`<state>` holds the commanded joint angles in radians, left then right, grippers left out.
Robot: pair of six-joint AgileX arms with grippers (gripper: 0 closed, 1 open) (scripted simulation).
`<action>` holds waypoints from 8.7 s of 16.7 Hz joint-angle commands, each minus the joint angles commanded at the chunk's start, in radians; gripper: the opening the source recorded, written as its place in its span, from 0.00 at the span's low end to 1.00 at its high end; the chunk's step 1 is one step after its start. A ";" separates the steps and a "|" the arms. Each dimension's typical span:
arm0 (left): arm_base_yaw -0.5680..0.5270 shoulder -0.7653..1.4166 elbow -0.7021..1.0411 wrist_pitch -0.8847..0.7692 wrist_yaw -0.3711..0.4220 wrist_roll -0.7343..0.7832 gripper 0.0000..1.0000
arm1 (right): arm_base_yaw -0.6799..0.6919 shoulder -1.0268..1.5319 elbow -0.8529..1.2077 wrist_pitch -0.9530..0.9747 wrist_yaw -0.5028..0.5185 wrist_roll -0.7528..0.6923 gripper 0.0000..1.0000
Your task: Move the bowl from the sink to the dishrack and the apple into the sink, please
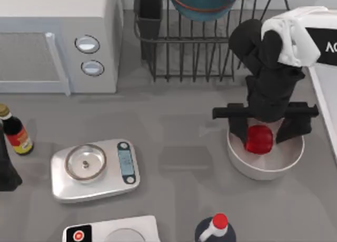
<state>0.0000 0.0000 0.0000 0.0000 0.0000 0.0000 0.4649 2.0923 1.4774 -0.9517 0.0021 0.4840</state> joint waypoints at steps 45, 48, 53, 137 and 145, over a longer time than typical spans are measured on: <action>0.000 0.000 0.000 0.000 0.000 0.000 1.00 | 0.012 -0.144 0.166 -0.272 0.009 0.004 0.00; 0.000 0.000 0.000 0.000 0.000 0.000 1.00 | 0.014 -0.140 0.164 -0.269 0.008 0.005 0.00; 0.000 0.000 0.000 0.000 0.000 0.000 1.00 | -0.051 -0.179 0.076 -0.120 -0.045 -0.029 0.00; 0.000 0.000 0.000 0.000 0.000 0.000 1.00 | -0.884 -0.293 -1.114 2.304 -0.392 -0.464 1.00; 0.000 0.000 0.000 0.000 0.000 0.000 1.00 | -0.685 -1.253 -1.258 1.682 -0.208 -0.485 1.00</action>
<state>0.0000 0.0000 0.0000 0.0000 0.0000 0.0000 -0.2200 0.8389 0.2194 0.7300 -0.2060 -0.0009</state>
